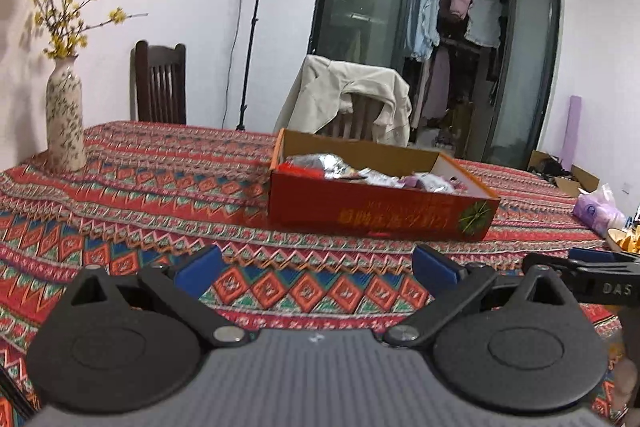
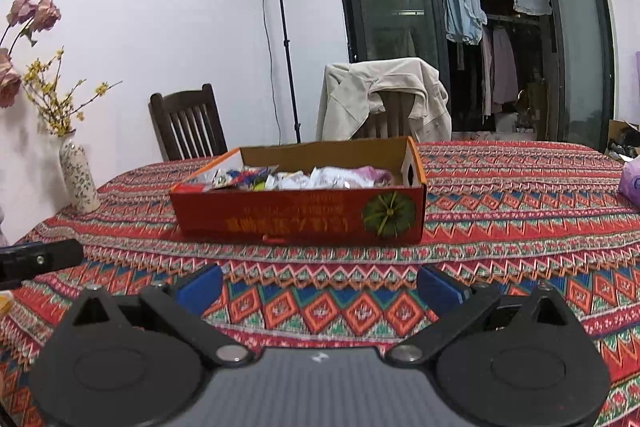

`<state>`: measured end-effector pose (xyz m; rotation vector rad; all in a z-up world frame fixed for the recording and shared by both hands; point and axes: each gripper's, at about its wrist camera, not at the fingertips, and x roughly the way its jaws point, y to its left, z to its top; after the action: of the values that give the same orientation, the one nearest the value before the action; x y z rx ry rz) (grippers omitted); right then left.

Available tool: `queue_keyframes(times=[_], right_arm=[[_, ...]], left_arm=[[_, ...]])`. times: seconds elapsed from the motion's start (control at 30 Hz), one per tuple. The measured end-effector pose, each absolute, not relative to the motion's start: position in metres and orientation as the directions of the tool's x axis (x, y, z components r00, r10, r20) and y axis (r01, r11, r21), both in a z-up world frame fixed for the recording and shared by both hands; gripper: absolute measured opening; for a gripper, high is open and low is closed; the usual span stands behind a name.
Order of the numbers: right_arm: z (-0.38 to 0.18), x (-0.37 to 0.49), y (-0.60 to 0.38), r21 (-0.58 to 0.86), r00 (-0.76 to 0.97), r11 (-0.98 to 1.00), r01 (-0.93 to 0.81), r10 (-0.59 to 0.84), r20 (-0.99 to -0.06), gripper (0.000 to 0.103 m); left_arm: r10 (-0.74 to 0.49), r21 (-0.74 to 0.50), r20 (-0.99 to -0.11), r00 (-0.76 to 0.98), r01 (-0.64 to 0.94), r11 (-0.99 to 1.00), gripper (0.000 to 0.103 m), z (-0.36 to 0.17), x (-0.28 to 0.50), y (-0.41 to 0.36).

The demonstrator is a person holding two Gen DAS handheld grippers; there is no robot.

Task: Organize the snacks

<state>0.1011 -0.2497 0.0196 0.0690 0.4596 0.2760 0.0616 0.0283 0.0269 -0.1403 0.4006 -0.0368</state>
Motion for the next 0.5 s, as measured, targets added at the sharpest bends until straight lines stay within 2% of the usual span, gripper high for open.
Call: queue_keyframes(times=[0.5], right_arm=[[0.009,0.0932,-0.2445,0.129,0.846,0.958,-0.257,0.287,-0.45,0.103]], left_arm=[[-0.066,-0.125,-0.396,0.916,0.017,0.992,0.103,0.0201,0.0573,0.022]])
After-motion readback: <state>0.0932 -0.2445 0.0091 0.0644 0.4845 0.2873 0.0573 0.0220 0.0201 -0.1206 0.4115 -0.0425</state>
